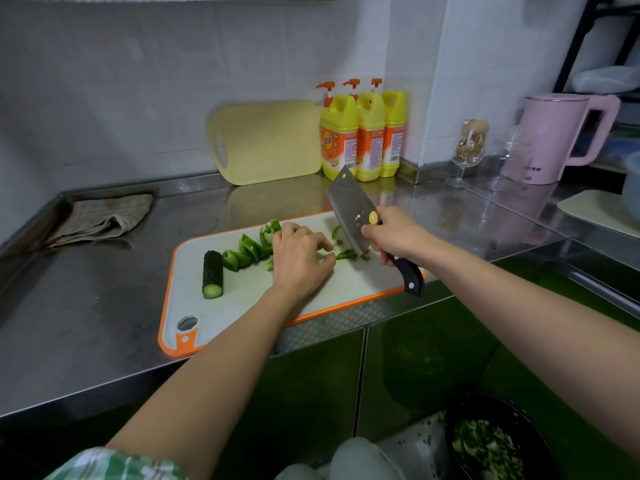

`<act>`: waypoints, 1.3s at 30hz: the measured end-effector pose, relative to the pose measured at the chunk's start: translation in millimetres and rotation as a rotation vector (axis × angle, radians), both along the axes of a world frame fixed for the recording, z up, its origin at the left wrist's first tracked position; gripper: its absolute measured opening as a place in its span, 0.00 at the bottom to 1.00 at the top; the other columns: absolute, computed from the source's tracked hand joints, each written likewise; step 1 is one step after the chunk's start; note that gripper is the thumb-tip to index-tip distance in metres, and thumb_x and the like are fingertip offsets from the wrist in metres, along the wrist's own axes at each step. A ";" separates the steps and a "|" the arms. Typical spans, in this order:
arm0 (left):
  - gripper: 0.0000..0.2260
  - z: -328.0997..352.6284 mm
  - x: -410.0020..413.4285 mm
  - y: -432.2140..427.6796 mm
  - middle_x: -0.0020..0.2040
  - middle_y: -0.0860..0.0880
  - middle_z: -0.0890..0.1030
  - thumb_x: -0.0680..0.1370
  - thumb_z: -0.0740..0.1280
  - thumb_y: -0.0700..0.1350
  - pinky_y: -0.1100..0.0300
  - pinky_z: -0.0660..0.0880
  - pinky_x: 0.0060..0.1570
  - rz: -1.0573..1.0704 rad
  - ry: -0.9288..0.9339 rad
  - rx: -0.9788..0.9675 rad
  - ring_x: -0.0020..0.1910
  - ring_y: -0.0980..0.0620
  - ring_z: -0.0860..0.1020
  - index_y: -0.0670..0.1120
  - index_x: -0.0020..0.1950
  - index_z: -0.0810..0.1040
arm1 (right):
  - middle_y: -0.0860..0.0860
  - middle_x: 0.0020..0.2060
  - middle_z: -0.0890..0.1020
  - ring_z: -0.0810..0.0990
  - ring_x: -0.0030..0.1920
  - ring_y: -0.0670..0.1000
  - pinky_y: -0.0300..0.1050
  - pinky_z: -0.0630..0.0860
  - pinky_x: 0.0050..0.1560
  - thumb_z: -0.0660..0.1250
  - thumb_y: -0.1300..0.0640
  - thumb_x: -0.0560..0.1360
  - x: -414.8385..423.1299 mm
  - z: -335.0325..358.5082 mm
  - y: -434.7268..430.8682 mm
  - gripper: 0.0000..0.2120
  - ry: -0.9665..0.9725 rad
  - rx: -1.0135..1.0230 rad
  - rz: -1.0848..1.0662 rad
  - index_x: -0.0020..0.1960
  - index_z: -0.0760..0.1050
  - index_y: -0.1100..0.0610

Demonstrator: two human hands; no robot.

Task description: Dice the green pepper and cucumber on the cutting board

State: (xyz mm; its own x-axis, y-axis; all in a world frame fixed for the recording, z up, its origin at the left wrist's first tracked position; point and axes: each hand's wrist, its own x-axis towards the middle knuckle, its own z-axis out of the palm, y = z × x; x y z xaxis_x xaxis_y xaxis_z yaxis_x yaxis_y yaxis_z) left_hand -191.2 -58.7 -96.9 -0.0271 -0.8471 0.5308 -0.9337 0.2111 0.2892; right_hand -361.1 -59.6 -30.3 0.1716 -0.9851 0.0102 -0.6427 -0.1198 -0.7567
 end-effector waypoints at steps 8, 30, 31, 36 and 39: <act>0.16 0.9 -9.0 -10.5 0.58 0.48 0.79 0.77 0.64 0.53 0.52 0.62 0.56 0.046 -0.011 0.067 0.62 0.45 0.67 0.49 0.62 0.79 | 0.56 0.28 0.69 0.69 0.20 0.50 0.36 0.65 0.22 0.57 0.63 0.81 -16.9 -2.3 6.2 0.06 -0.079 0.069 -0.009 0.45 0.68 0.59; 0.12 11.3 -37.0 -27.8 0.48 0.47 0.84 0.76 0.68 0.44 0.51 0.69 0.53 -0.300 -0.069 0.085 0.53 0.43 0.74 0.48 0.60 0.81 | 0.56 0.27 0.70 0.71 0.19 0.50 0.38 0.66 0.21 0.57 0.63 0.81 -37.4 -5.5 -2.7 0.05 -0.157 -0.023 -0.095 0.46 0.67 0.59; 0.13 12.3 -40.3 -29.4 0.49 0.47 0.84 0.76 0.68 0.46 0.51 0.69 0.53 -0.320 -0.168 0.101 0.54 0.43 0.74 0.50 0.60 0.81 | 0.55 0.27 0.70 0.71 0.19 0.50 0.38 0.67 0.21 0.57 0.63 0.81 -39.0 -5.8 -2.8 0.05 -0.161 -0.028 -0.100 0.46 0.67 0.59; 0.10 15.6 -46.0 -37.5 0.48 0.51 0.83 0.76 0.68 0.52 0.55 0.66 0.48 -0.316 -0.423 0.144 0.54 0.46 0.72 0.55 0.56 0.82 | 0.56 0.26 0.71 0.72 0.21 0.52 0.39 0.67 0.21 0.58 0.63 0.81 -47.3 -9.0 -2.5 0.08 -0.150 -0.022 -0.103 0.43 0.67 0.57; 0.11 14.0 -49.4 -39.7 0.50 0.49 0.82 0.77 0.65 0.52 0.57 0.61 0.45 -0.288 -0.536 0.105 0.56 0.46 0.71 0.52 0.56 0.82 | 0.56 0.26 0.71 0.71 0.21 0.53 0.40 0.68 0.22 0.58 0.63 0.81 -48.6 -10.4 -2.1 0.08 -0.150 -0.028 -0.106 0.43 0.67 0.57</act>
State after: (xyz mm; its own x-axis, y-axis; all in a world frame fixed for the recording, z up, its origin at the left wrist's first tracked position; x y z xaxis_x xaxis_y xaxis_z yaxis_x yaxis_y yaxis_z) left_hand -240.6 -98.4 -82.9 -0.5028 -0.8128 0.2942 -0.8644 0.4725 -0.1719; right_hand -409.7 -61.7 -40.6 0.0611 -0.9966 0.0555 -0.5332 -0.0796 -0.8422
